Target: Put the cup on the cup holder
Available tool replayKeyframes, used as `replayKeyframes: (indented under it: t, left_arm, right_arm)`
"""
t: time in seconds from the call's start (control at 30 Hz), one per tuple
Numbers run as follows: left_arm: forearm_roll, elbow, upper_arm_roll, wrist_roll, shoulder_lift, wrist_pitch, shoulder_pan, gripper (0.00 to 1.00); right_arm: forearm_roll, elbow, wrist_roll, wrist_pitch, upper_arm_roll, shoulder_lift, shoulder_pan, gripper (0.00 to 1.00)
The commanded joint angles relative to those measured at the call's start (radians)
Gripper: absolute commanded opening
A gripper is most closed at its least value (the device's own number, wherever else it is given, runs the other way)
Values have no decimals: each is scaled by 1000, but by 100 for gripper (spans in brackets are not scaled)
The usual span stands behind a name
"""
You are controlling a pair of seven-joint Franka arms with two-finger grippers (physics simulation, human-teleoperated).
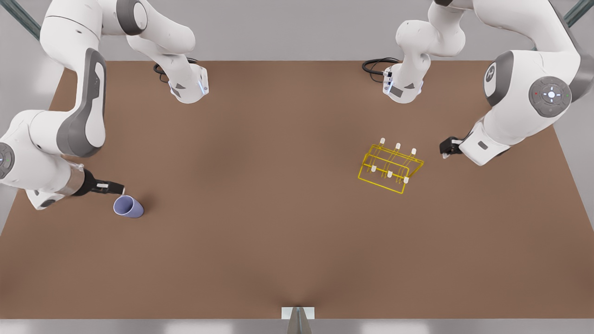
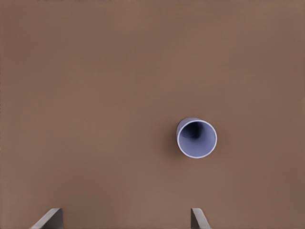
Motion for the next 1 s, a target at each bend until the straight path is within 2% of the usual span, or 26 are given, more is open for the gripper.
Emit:
replayKeyframes:
  t: [0.0,0.07,0.23,0.53,0.73,0.8,0.97]
  left_arm:
    - [9,-1,0,11,0,63,0,100]
    - [9,-17,0,9,1,61,0,100]
    - [9,-34,5,20,15,54,5,100]
    - [11,-33,-1,9,20,46,5,100]
    - [11,-33,-1,11,18,46,5,100]
    - [11,-33,0,11,15,46,5,100]
    - [11,-33,5,11,20,41,5,100]
  right_arm:
    - [-18,-130,39,195,4,-91,-5,100]
    - [-18,-196,39,209,4,-141,0,100]
    - [-18,-187,39,210,6,-130,0,100]
    - [-3,-199,21,362,35,56,-9,100]
    - [-9,-231,-99,431,35,106,-89,100]
    - [-7,-283,-163,522,32,108,-104,100]
    - [-6,-293,-180,535,32,162,-121,100]
